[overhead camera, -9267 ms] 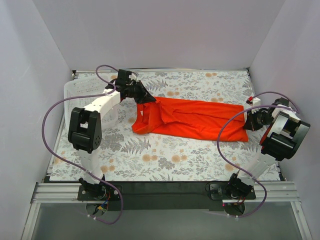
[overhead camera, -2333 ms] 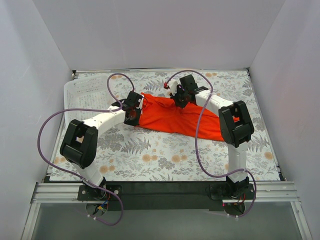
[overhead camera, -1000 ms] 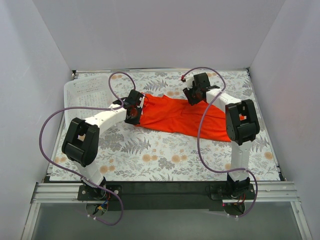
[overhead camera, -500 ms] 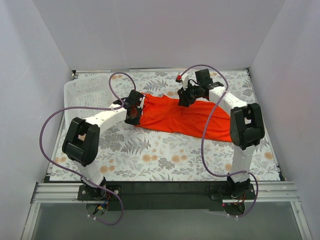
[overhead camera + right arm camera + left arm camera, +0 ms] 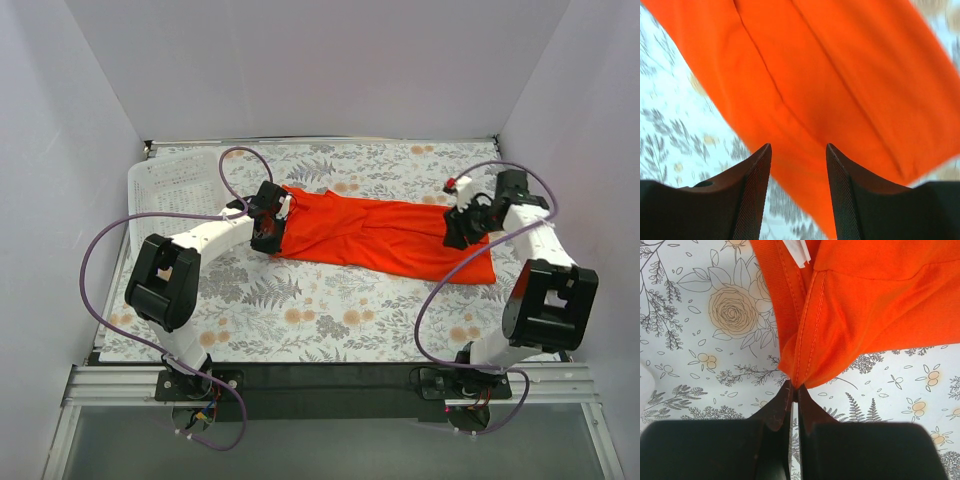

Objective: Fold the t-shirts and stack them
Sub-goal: Fold the tshirt

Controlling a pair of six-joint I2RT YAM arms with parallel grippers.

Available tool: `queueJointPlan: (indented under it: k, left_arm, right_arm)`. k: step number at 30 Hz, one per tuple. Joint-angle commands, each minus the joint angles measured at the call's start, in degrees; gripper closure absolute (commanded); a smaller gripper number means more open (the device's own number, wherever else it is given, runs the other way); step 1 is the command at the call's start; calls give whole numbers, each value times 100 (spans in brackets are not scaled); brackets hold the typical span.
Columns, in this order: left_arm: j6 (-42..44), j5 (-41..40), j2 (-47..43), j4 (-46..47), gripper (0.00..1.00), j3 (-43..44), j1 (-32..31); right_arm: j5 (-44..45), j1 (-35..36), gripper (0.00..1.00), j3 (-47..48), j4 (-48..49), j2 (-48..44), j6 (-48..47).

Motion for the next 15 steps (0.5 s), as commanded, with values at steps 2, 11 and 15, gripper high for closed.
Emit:
queueJointPlan:
  k: [2, 11, 15]
  left_arm:
    - [-54, 200, -32, -18, 100, -53, 7]
    - [-116, 210, 21, -9, 100, -62, 15]
    - [-142, 130, -31, -9, 100, -123, 7]
  right_arm:
    - [153, -1179, 54, -593, -768, -724, -986]
    - [-101, -2405, 54, -410, -1041, -101, -1550]
    - [-443, -2651, 54, 3, -1155, 294, -1444]
